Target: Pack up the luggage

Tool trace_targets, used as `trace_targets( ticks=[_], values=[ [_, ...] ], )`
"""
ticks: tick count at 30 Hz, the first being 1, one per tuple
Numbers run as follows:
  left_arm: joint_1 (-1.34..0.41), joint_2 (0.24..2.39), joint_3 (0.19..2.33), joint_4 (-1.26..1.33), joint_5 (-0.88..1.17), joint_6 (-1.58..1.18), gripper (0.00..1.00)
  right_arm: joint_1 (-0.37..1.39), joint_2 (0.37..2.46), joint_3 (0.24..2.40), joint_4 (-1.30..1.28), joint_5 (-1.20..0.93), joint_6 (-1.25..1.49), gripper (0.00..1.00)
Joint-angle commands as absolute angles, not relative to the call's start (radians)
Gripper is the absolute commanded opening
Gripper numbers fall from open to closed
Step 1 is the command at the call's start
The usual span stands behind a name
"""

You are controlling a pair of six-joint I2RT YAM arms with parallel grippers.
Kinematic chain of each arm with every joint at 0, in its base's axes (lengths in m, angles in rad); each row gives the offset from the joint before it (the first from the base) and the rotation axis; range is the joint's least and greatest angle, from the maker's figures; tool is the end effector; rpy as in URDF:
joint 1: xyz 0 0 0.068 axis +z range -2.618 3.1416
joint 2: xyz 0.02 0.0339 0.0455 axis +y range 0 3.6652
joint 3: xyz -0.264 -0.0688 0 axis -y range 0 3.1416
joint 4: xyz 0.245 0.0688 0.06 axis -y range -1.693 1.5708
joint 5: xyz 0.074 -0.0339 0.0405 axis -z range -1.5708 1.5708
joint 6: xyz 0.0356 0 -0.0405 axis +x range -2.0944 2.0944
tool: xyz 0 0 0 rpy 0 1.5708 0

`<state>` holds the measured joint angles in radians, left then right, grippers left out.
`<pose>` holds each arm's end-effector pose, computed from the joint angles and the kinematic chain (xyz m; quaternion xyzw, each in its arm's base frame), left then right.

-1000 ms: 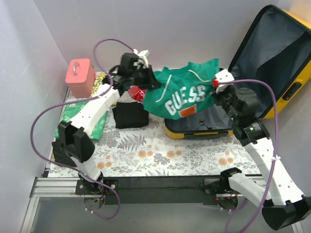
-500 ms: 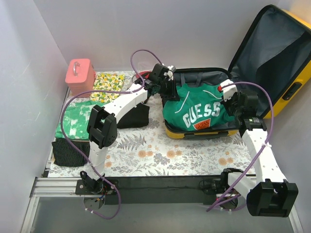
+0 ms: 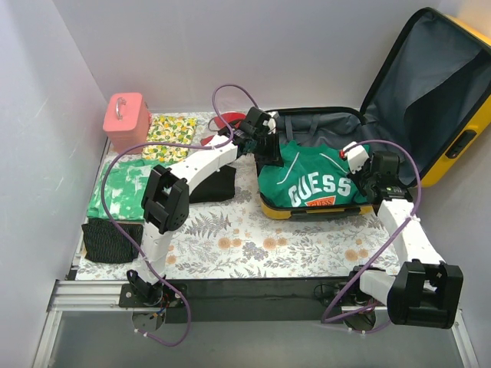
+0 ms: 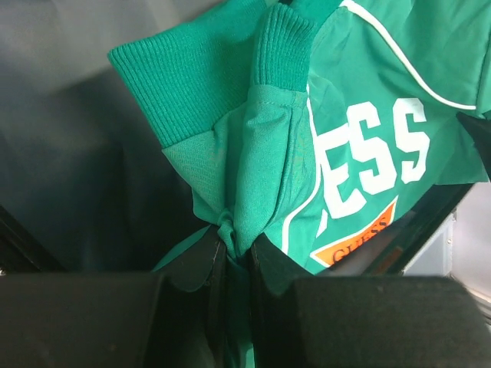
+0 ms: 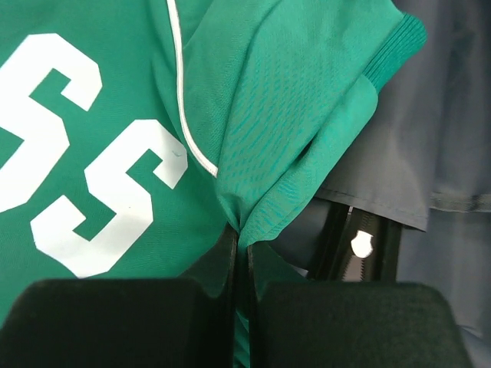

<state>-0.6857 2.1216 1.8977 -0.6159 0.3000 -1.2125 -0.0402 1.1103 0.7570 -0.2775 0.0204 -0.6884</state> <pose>0.3668 -0.3137 0.2621 -0.1889 0.9055 -0.3686 0.0924 0.2416 -0.0104 0.2569 -0.2795 0.8466 -0.1698 0.4199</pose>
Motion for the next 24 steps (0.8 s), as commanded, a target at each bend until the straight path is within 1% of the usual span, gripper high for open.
trace_targets(
  ticks=[1, 6, 10, 15, 16, 18, 19, 20, 21, 22, 23, 24],
  values=[
    [-0.692, 2.132, 1.884, -0.627, 0.267, -1.226, 0.00, -0.051, 1.149, 0.749, -0.222, 0.052, -0.697, 0.01],
    [-0.692, 2.169, 1.898, -0.623, 0.261, -1.230, 0.00, -0.057, 1.195, 0.721, -0.152, 0.087, -0.716, 0.01],
    [-0.696, 2.192, 1.908, -0.627, 0.242, -1.233, 0.00, -0.095, 1.230, 0.707, -0.117, 0.087, -0.752, 0.01],
    [-0.696, 2.183, 1.878, -0.634, 0.219, -1.255, 0.00, -0.104, 1.252, 0.706, -0.074, 0.034, -0.759, 0.01],
    [-0.696, 2.180, 1.878, -0.634, 0.216, -1.255, 0.00, -0.104, 1.253, 0.709, -0.074, 0.022, -0.756, 0.03],
    [-0.696, 2.163, 1.882, -0.634, 0.207, -1.253, 0.00, -0.104, 1.262, 0.724, -0.078, 0.009, -0.746, 0.14],
    [-0.696, 2.157, 1.885, -0.630, 0.206, -1.250, 0.02, -0.104, 1.264, 0.733, -0.087, 0.008, -0.742, 0.21],
    [-0.696, 2.140, 1.888, -0.630, 0.203, -1.249, 0.05, -0.104, 1.267, 0.751, -0.110, 0.008, -0.742, 0.39],
    [-0.696, 2.131, 1.902, -0.632, 0.201, -1.246, 0.10, -0.104, 1.269, 0.761, -0.123, 0.008, -0.741, 0.48],
    [-0.696, 2.123, 1.910, -0.632, 0.198, -1.240, 0.18, -0.104, 1.264, 0.771, -0.135, 0.008, -0.729, 0.55],
    [-0.696, 2.103, 1.920, -0.632, 0.198, -1.224, 0.22, -0.104, 1.258, 0.784, -0.158, 0.008, -0.723, 0.66],
    [-0.696, 2.094, 1.934, -0.632, 0.198, -1.215, 0.26, -0.104, 1.252, 0.807, -0.170, -0.023, -0.716, 0.70]
  ],
)
